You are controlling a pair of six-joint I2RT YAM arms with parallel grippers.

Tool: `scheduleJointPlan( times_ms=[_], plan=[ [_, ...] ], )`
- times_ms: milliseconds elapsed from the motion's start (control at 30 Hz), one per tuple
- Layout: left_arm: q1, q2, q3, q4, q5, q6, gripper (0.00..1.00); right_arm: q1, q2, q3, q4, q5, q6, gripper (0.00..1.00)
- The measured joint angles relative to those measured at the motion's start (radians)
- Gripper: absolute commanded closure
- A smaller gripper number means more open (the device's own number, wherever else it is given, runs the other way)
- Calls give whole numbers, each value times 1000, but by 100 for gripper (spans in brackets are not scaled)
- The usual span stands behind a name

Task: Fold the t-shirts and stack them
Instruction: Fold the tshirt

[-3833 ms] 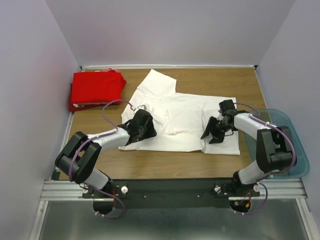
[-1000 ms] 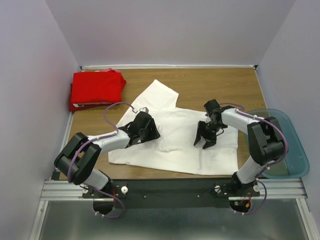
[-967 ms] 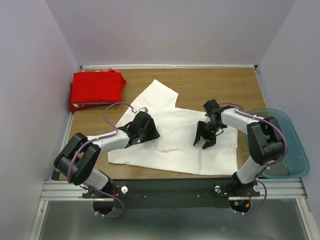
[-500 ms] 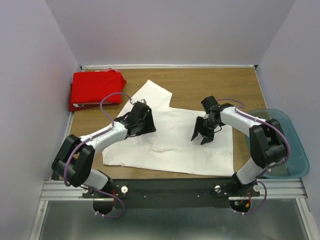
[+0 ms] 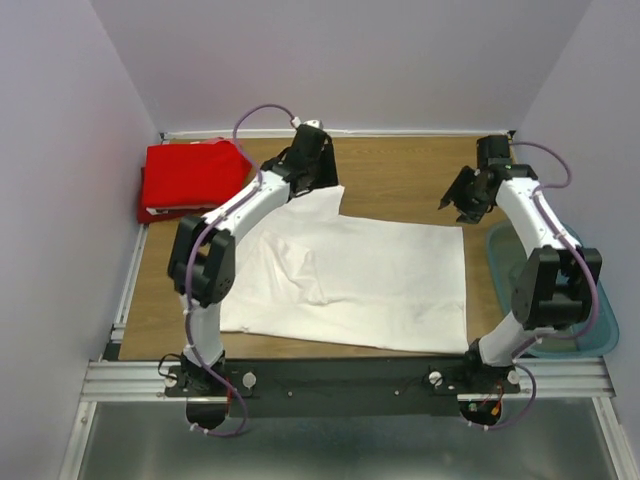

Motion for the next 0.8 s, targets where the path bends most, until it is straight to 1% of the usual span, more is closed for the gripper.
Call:
scheduleJointPlan(
  times_ms=[67, 133, 200, 333, 467, 633, 800],
  plan=[
    [10, 100, 111, -45, -10, 7, 32, -62, 72, 61, 4, 16, -38, 39],
    [20, 220, 261, -89, -24, 15, 32, -82, 140, 109, 3, 31, -69, 40],
    [33, 307, 373, -115, -36, 21, 33, -87, 204, 145, 7, 36, -93, 41],
    [73, 417, 525, -174, -50, 21, 33, -95, 327, 177, 6, 40, -119, 42],
    [121, 483, 608, -191, -50, 21, 34, -108, 399, 199, 6, 58, -125, 44],
    [180, 523, 624, -184, -65, 26, 34, -110, 420, 201, 7, 73, -106, 44],
    [203, 581, 648, -164, -80, 46, 33, -109, 420, 201, 10, 82, -74, 44]
  ],
)
